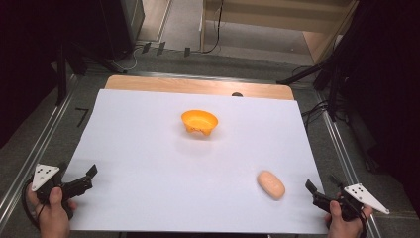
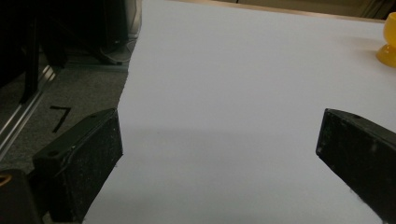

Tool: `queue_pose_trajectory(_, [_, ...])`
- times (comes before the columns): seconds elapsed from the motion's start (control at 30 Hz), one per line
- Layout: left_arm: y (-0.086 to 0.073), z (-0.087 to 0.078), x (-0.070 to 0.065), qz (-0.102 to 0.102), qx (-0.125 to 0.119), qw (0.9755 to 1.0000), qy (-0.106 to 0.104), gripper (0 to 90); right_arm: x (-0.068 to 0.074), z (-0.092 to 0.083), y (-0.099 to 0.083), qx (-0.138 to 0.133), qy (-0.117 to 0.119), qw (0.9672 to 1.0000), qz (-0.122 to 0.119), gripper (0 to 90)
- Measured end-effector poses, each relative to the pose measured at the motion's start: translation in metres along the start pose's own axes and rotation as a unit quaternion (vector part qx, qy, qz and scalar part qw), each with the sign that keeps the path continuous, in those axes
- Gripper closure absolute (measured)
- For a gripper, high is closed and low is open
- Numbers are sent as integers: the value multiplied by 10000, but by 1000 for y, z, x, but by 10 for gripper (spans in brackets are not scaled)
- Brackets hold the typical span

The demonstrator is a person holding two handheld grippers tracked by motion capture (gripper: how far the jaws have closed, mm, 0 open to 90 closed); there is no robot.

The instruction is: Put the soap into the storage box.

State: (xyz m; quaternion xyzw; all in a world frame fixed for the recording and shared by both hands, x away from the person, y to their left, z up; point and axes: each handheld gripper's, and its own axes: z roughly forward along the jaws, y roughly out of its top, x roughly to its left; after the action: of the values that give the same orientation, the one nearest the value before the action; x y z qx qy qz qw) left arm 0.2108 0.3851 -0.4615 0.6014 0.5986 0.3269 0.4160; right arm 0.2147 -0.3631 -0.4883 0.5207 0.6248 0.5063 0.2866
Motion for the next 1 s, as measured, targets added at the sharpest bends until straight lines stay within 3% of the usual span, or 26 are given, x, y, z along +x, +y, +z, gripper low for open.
queue_pose_trajectory(0.07, [0, 0, -1, 31, 19, 10000, 42, 11, 2, 1, 1, 10, -200, 9998, -38, 128])
queue_pose_trajectory(0.17, [0, 0, -1, 32, -8, 10000, 45, 12, 4, 2, 7, 336, -120, 9992, -176, 127])
queue_pose_trajectory(0.23, [0, 0, -1, 27, 0, 10000, 54, 11, 7, 3, 13, 579, -101, 9978, -309, 123])
queue_pose_trajectory(0.33, [0, 0, -1, 40, 29, 10000, 67, 12, 13, 5, 25, 847, 147, 9955, -396, 128])
queue_pose_trajectory(0.4, [0, 1, -1, 46, 33, 10000, 67, 12, 15, 7, 29, 1006, 149, 9939, -418, 131])
queue_pose_trajectory(0.43, [0, 1, -1, 51, 36, 10000, 65, 12, 20, 11, 36, 1284, 230, 9903, -489, 131])
queue_pose_trajectory(0.5, [0, 1, -1, 39, 36, 10000, 58, 12, 25, 15, 41, 1563, 254, 9852, -656, 138])
queue_pose_trajectory(0.53, [0, 1, -1, 41, 35, 10000, 48, 12, 25, 15, 41, 1563, 254, 9852, -656, 138])
queue_pose_trajectory(0.6, [0, 1, -1, 36, 42, 10000, 37, 12, 29, 21, 44, 1873, 245, 9780, -881, 146])
queue_pose_trajectory(0.63, [0, 1, -1, 29, 48, 10000, 29, 12, 33, 27, 46, 2114, 303, 9711, -1069, 148])
queue_pose_trajectory(0.67, [0, 1, -1, 29, 48, 10000, 29, 12, 33, 27, 46, 2114, 303, 9711, -1069, 148])
queue_pose_trajectory(0.73, [0, 1, -1, 30, 49, 10000, 29, 12, 37, 33, 50, 2405, 364, 9627, -1188, 150])
queue_pose_trajectory(0.83, [1, 1, -1, 23, 68, 10000, 25, 12, 37, 39, 54, 2651, 432, 9551, -1248, 167])
queue_pose_trajectory(0.87, [1, 1, -1, 23, 68, 10000, 25, 11, 37, 39, 54, 2651, 432, 9551, -1248, 167])
queue_pose_trajectory(0.97, [1, 2, -1, 20, 86, 10000, 20, 12, 37, 45, 57, 2861, 487, 9479, -1316, 170])
queue_pose_trajectory(1.0, [1, 2, 0, 19, 100, 9999, 10, 12, 37, 48, 58, 2971, 529, 9440, -1333, 170])
